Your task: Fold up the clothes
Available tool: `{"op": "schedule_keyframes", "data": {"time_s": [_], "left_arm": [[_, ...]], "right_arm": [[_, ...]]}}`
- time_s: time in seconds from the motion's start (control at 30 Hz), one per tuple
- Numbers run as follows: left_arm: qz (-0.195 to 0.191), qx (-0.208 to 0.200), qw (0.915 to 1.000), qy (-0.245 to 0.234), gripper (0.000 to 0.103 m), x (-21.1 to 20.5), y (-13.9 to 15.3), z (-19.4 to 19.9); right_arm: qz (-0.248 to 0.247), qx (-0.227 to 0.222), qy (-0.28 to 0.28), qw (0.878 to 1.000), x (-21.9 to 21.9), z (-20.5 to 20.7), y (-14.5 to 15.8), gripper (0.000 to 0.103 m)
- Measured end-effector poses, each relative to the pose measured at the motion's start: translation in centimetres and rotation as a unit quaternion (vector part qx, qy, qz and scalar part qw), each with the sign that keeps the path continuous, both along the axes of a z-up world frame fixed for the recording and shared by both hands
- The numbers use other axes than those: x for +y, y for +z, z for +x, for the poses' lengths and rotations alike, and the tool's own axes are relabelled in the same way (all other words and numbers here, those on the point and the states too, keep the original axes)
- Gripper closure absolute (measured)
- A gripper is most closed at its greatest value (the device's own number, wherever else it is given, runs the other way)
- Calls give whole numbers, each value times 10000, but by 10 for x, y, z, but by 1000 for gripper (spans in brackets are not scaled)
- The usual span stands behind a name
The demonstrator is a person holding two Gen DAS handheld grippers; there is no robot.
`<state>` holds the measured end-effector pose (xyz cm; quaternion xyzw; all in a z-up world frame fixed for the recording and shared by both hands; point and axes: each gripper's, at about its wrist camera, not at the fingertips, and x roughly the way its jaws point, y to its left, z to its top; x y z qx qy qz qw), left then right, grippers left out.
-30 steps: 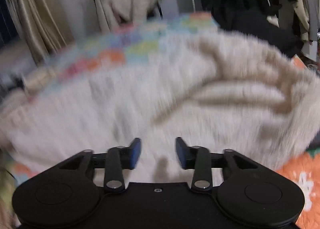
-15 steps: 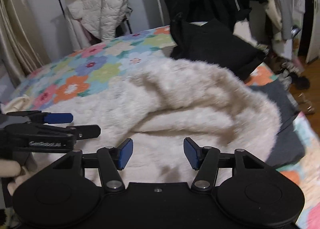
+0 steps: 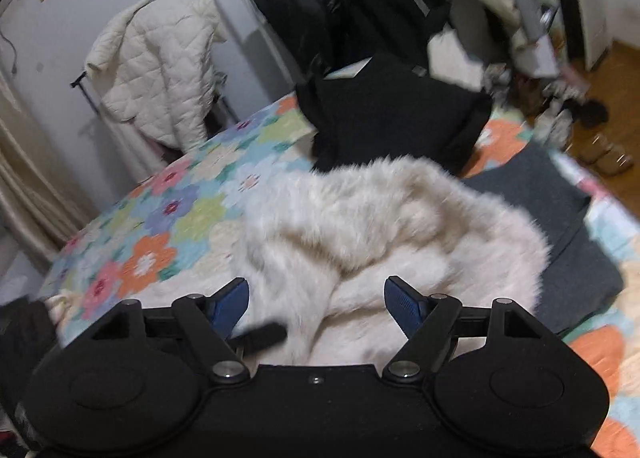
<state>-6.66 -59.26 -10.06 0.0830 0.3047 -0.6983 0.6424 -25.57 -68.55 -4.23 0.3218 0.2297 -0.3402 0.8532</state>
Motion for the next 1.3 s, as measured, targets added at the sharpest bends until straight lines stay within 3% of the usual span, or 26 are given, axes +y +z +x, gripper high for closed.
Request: {"op": "schedule_keyframes", "data": {"time_s": [0.07,0.27,0.33,0.47,0.5,0.53,0.63,0.7,0.77,0.83,0.93,1.07,1.13,1.17,1.27,1.3], "left_arm": [[9,-620,9979,-159,87,3,1,-26],[332,-891,9935,-621,88,8,-19,-63],[417,-901,9929,-659,88,15,-26,-65],[440,-492,9977,-159,88,36,-26,-47],[461,-458,9978,-102,88,39,-26,-45],[501,-497,9975,-83,88,43,-26,-43],[522,-642,9966,15,88,57,-20,-38],[394,-492,9979,178,88,81,-6,-26],[244,-114,9987,433,86,106,3,-12],[274,173,9976,614,86,115,4,-1],[388,125,9966,719,86,118,1,3],[705,54,9942,806,85,115,-10,0],[1026,17,9906,903,84,112,-19,0],[1226,-18,9877,970,84,112,-25,0],[1248,-27,9871,1004,84,119,-29,2],[1249,-16,9870,1013,84,116,-29,4]], "right_arm": [[-126,28,52,9999,0,1,3,24],[-51,-33,383,9992,0,19,-10,24],[-266,239,493,9981,-2,30,-15,24],[-487,69,414,9979,-1,15,-17,27],[-537,14,389,9978,-1,11,-18,43],[-587,-41,364,9976,-1,7,-18,74],[-738,-205,287,9966,0,-6,-19,80],[-838,-315,236,9957,1,-15,-20,81],[-938,-425,185,9945,2,-24,-21,81],[-699,-795,-197,9942,5,-59,-26,81],[-119,-1025,-619,9927,6,-101,-43,83],[197,-795,-626,9947,9,-113,-60,83],[453,-864,-837,9917,8,-120,-72,66],[554,-927,-918,9899,8,-124,-75,63],[655,-851,-967,9895,15,-128,-79,52],[630,-676,-976,9909,16,-126,-78,38]]}}
